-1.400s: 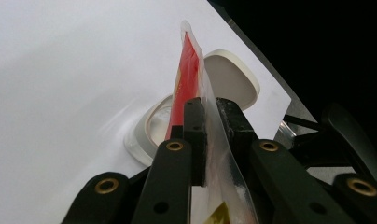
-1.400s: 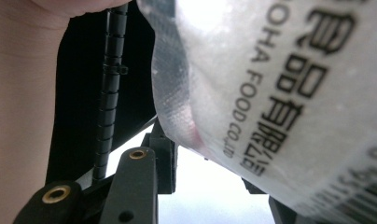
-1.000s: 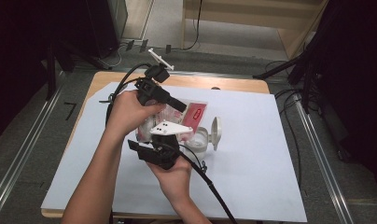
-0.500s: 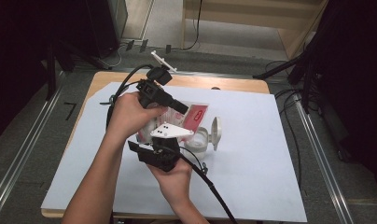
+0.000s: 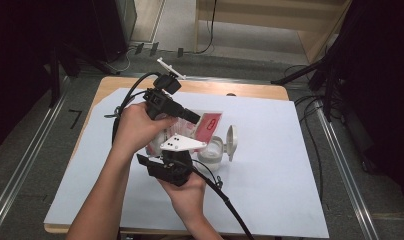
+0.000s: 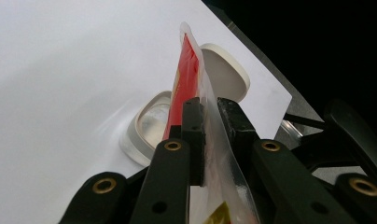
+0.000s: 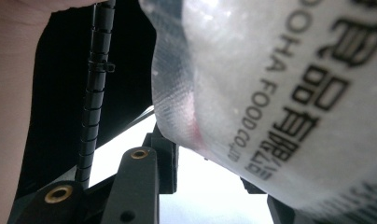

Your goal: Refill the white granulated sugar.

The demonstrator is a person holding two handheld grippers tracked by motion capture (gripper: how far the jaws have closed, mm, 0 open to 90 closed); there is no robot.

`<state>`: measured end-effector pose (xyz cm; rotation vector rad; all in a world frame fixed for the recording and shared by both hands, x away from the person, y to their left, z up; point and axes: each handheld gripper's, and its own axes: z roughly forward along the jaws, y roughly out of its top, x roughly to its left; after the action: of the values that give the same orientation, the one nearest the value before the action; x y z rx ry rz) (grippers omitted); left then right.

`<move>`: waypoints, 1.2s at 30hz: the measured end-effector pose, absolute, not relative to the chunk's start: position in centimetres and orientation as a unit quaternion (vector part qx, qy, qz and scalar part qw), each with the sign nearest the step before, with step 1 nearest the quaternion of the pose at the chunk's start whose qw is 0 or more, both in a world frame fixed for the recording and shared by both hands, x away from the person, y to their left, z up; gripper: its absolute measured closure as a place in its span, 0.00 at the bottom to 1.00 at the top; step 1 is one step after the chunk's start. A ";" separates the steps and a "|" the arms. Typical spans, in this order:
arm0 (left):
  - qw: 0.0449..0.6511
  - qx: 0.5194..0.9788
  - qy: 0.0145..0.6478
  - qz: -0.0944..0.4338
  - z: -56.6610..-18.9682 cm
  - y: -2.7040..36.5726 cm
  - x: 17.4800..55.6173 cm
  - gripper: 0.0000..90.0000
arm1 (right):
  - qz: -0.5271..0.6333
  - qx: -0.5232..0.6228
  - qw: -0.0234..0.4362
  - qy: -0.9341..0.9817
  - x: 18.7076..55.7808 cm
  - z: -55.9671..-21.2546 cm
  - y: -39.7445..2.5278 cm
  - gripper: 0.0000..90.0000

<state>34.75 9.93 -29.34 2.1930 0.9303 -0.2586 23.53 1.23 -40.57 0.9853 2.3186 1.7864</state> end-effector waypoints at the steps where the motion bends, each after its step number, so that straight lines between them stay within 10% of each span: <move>1: 0.364 0.852 0.361 -0.101 -29.4 10.0 34.7 0.91 | 0.578 0.317 0.026 0.751 23.5 -40.6 1.2 0.72; 36: 0.361 0.856 0.361 -0.087 -29.1 9.3 33.9 0.91 | 0.592 0.316 0.024 0.741 23.1 -40.8 1.0 0.71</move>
<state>33.90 9.33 -29.11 2.2051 0.9300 -0.2229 23.14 1.04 -40.78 0.9774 2.2917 1.8333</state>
